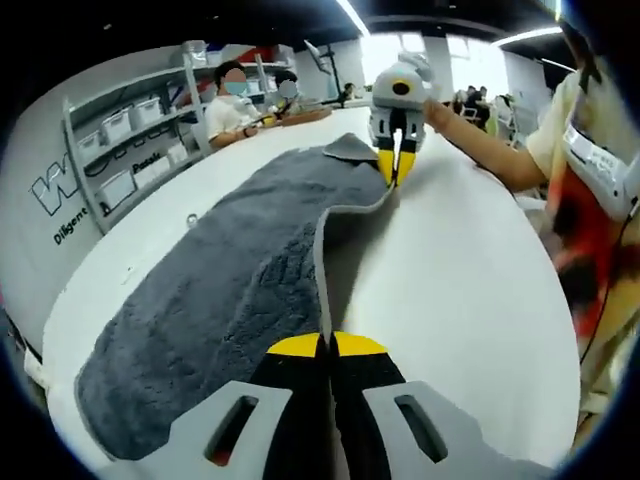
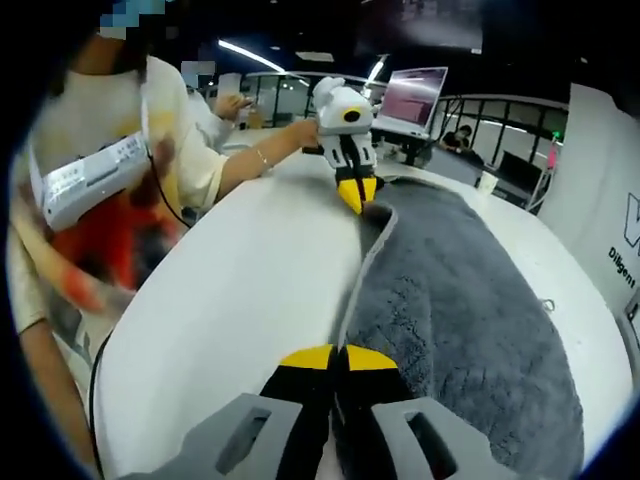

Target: Open the folded towel by lifting each exposed corner and separating the folded layers until the towel lies flat within the target outline without major curled edges

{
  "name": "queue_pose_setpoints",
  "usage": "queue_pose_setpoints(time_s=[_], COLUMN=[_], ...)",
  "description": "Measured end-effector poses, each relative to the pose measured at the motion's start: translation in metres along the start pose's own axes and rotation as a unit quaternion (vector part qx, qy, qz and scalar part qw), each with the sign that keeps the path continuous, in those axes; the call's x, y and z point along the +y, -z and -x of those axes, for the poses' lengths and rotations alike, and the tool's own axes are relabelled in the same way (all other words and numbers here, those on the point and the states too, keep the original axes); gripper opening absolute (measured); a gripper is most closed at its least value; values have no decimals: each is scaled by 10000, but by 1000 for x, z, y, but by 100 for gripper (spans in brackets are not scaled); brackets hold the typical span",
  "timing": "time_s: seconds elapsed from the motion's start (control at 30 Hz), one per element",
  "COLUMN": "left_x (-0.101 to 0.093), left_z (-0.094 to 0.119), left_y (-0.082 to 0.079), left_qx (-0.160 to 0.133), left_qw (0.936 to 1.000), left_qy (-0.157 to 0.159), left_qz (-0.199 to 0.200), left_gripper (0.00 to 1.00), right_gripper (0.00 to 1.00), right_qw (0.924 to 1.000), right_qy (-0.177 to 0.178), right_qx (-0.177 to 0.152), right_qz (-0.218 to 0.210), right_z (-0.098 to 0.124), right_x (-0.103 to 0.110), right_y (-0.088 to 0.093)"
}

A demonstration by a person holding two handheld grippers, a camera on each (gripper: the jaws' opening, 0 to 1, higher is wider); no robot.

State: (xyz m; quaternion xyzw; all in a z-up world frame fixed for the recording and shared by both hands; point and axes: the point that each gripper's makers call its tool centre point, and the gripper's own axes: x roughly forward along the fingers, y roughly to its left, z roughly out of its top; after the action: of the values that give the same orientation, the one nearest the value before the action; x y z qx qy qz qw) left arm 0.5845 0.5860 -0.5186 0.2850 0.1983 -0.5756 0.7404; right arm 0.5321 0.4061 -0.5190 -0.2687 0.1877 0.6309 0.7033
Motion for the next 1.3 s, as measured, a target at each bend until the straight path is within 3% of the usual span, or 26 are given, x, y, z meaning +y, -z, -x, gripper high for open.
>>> queue_pose_setpoints(time_s=[0.2,0.4,0.77,0.9,0.97,1.07,1.13,1.17,1.23,1.3], left_x=[-14,-29,-44,-46,-43,-37,-28,-24,-9,9], left_z=[9,17,25,29,31,38,48,53,65,75], left_y=[1,13,23,24,21,8,-3,-8,-12,-10], left_qx=[-94,236,478,491,378,-74,-436,-561,-643,-595], left_qw=[9991,9966,9929,9926,9944,9982,9988,9984,9960,9897], left_qy=[406,752,1035,1015,869,529,167,-6,-598,-1202], left_qz=[-92,-247,-330,-452,-478,-279,-169,-91,192,498], left_gripper=[2,2,4,9,11,14,21,24,29,34], right_gripper=[0,0,0,1,6,16,29,41,55,60], right_qw=[9996,9986,9959,9961,9954,9950,9961,9968,9979,9988], right_qy=[-268,-513,-883,-871,-938,-983,-838,-744,-579,-455], right_qx=[-29,91,166,135,118,-2,-103,-140,-148,-92], right_qz=[-1,65,60,88,163,187,261,261,229,179], right_z=[3,1,-2,-1,0,0,0,-1,-1,-3], right_x=[12,22,39,43,46,47,41,37,31,23], right_y=[2,6,9,7,6,0,-5,-7,-8,-6])
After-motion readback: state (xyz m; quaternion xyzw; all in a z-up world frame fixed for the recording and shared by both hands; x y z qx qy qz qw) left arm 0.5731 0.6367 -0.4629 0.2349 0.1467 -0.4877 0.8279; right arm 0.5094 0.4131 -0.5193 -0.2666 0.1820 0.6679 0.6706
